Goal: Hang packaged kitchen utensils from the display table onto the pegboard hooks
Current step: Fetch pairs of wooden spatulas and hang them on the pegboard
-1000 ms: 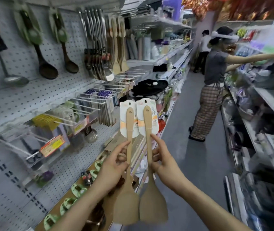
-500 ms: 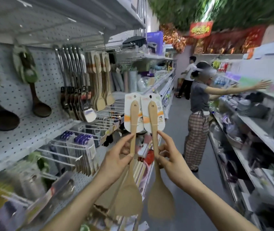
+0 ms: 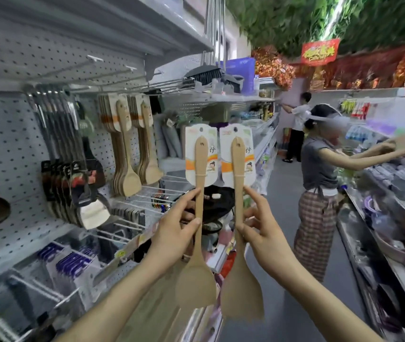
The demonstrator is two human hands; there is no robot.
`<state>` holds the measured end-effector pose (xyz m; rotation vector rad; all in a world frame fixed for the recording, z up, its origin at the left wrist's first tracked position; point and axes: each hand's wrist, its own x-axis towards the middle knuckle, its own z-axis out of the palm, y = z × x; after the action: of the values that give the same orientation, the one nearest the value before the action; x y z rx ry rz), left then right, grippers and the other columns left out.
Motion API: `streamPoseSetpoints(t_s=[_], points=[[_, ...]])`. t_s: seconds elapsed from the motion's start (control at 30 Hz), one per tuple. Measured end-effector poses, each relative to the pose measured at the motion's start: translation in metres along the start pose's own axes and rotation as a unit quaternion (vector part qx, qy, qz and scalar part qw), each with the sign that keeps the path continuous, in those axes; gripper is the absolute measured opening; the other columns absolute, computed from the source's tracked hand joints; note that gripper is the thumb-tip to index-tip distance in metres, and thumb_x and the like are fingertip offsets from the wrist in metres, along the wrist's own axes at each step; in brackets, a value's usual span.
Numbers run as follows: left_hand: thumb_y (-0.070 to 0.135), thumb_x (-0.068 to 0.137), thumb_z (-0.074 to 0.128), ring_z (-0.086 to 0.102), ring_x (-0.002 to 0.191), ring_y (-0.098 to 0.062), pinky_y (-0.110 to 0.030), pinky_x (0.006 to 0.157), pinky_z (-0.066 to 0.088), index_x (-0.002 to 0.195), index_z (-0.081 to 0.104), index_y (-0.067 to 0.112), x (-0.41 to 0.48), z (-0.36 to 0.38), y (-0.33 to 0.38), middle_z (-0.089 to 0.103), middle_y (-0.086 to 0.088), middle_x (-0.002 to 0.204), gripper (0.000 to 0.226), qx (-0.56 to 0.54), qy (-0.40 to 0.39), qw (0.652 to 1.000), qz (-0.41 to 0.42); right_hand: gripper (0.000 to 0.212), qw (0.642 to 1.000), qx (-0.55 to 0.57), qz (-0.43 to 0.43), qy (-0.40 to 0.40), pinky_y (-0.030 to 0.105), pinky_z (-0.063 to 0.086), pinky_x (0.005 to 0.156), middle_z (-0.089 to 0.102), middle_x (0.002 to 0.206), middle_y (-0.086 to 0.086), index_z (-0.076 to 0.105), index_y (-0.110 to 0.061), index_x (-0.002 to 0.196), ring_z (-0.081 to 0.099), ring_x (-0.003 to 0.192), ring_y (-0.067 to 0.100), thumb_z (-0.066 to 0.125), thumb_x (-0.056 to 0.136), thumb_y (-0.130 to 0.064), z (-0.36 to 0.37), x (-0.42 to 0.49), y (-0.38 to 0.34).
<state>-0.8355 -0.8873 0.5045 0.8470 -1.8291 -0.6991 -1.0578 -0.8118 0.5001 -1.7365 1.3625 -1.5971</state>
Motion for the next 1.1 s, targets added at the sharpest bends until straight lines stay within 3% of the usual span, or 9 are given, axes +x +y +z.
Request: streamPoseSetpoints(t_s=[0.13, 0.33, 0.53, 0.7, 0.9, 1.0, 1.1], points=[[0.006, 0.103, 0.066, 0.066, 0.096, -0.008, -0.009, 0.074, 0.053, 0.147, 0.047, 0.063, 0.042, 0.024, -0.012, 0.065, 0.021, 0.105, 0.074, 0.008, 0.016, 1.000, -0.010, 0.089, 0.999, 0.014, -0.017, -0.037, 0.046, 0.058, 0.083, 0.061, 0.101, -0.006, 0.034, -0.067, 0.151, 0.062, 0.087, 0.032, 0.059, 0.102, 0.003, -0.023, 0.054, 0.032], [0.004, 0.101, 0.067, 0.064, 0.103, -0.006, -0.011, 0.085, 0.051, 0.144, 0.048, 0.066, 0.095, 0.038, -0.031, 0.065, 0.026, 0.112, 0.077, 0.041, 0.078, 0.996, -0.026, 0.093, 0.996, 0.017, -0.021, -0.087, 0.051, 0.059, 0.089, 0.061, 0.102, -0.014, 0.032, -0.065, 0.154, 0.062, 0.087, 0.024, 0.057, 0.100, 0.007, -0.030, 0.130, 0.086], [0.006, 0.102, 0.067, 0.065, 0.100, -0.011, -0.033, 0.091, 0.061, 0.146, 0.047, 0.066, 0.152, 0.038, -0.069, 0.064, 0.024, 0.107, 0.076, 0.066, 0.134, 0.987, -0.049, 0.093, 0.990, 0.032, -0.037, -0.132, 0.058, 0.059, 0.093, 0.063, 0.109, -0.015, 0.028, -0.070, 0.154, 0.068, 0.092, 0.025, 0.059, 0.102, 0.002, -0.013, 0.215, 0.135], [0.010, 0.102, 0.068, 0.067, 0.110, -0.006, -0.017, 0.087, 0.058, 0.148, 0.045, 0.064, 0.211, 0.034, -0.106, 0.067, 0.026, 0.124, 0.075, 0.089, 0.177, 0.979, -0.040, 0.090, 0.985, 0.042, -0.058, -0.154, 0.057, 0.059, 0.093, 0.061, 0.107, -0.012, 0.029, -0.066, 0.155, 0.066, 0.092, 0.022, 0.061, 0.102, -0.001, 0.007, 0.287, 0.164], [0.007, 0.102, 0.067, 0.067, 0.104, -0.007, -0.018, 0.087, 0.058, 0.149, 0.044, 0.065, 0.270, 0.029, -0.134, 0.067, 0.021, 0.114, 0.078, 0.111, 0.223, 0.968, -0.039, 0.097, 0.975, 0.058, -0.094, -0.192, 0.053, 0.059, 0.088, 0.059, 0.107, -0.011, 0.029, -0.068, 0.153, 0.066, 0.090, 0.025, 0.054, 0.098, 0.008, 0.023, 0.368, 0.182], [0.008, 0.102, 0.068, 0.066, 0.097, -0.015, -0.034, 0.089, 0.062, 0.150, 0.042, 0.065, 0.280, 0.025, -0.142, 0.066, 0.017, 0.111, 0.079, 0.126, 0.244, 0.960, -0.049, 0.096, 0.966, 0.086, -0.123, -0.209, 0.050, 0.063, 0.083, 0.058, 0.103, -0.017, 0.032, -0.066, 0.152, 0.065, 0.090, 0.020, 0.051, 0.089, 0.002, 0.034, 0.397, 0.188], [0.008, 0.102, 0.067, 0.063, 0.100, -0.015, -0.036, 0.092, 0.058, 0.151, 0.041, 0.066, 0.286, 0.018, -0.144, 0.063, 0.018, 0.115, 0.080, 0.155, 0.274, 0.947, -0.060, 0.093, 0.956, 0.120, -0.140, -0.229, 0.053, 0.064, 0.083, 0.059, 0.103, -0.018, 0.035, -0.067, 0.150, 0.065, 0.090, 0.019, 0.050, 0.079, -0.009, 0.054, 0.425, 0.193]])
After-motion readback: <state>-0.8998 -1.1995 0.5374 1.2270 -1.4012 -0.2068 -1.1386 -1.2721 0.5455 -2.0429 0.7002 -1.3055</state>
